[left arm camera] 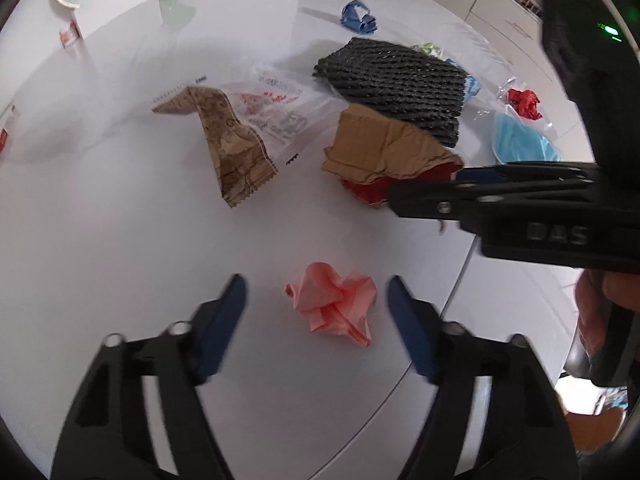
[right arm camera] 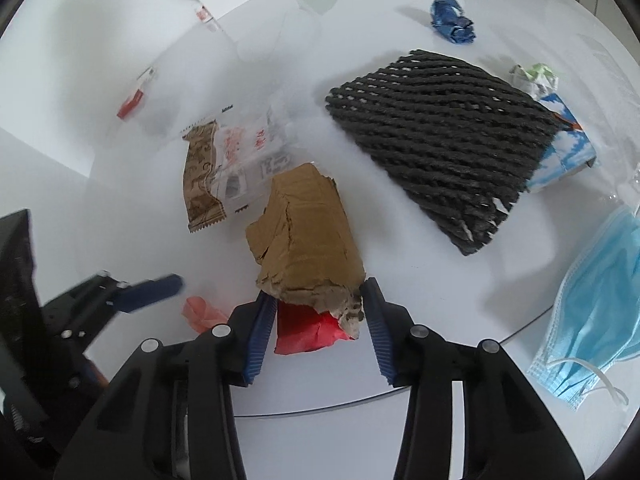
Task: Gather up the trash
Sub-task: 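Return to table and grasp red-and-brown paper bag with right tool, then grasp crumpled pink paper with left tool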
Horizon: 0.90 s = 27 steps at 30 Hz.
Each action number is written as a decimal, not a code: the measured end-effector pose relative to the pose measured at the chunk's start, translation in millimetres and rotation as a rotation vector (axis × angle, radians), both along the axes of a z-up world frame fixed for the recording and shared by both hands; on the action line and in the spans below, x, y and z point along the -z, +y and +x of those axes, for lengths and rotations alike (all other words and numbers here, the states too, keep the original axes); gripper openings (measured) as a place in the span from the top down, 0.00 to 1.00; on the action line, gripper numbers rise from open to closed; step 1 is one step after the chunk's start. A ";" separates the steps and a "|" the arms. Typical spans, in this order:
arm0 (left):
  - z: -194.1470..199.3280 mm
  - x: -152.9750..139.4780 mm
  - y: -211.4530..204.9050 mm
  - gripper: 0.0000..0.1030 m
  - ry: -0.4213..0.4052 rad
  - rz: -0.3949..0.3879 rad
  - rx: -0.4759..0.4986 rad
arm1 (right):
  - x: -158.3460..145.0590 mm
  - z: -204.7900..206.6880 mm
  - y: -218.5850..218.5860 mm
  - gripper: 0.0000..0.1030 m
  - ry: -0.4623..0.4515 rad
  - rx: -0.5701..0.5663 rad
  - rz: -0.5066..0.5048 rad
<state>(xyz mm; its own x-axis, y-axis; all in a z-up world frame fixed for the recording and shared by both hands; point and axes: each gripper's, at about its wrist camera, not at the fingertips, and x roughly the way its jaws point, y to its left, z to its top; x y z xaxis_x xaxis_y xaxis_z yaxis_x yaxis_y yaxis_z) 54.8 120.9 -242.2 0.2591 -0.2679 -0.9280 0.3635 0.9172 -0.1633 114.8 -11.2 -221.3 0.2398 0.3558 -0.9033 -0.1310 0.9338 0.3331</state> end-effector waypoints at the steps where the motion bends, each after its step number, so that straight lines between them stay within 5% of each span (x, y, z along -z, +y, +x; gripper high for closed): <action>1: 1.6 2.9 -0.1 0.47 0.011 -0.008 -0.008 | -1.2 -1.2 -3.5 0.57 -0.001 0.006 0.007; 3: 1.4 2.5 -0.9 0.58 -0.005 -0.010 -0.013 | -2.3 -2.8 -8.0 0.57 -0.006 0.016 0.015; 8: 0.8 0.4 -3.2 0.62 -0.010 -0.005 0.000 | -4.7 -8.5 -17.2 0.57 -0.012 0.028 0.028; 27: -24.9 -46.7 -4.6 0.62 -0.057 -0.039 0.002 | -19.7 -63.1 -65.1 0.58 -0.028 0.138 0.154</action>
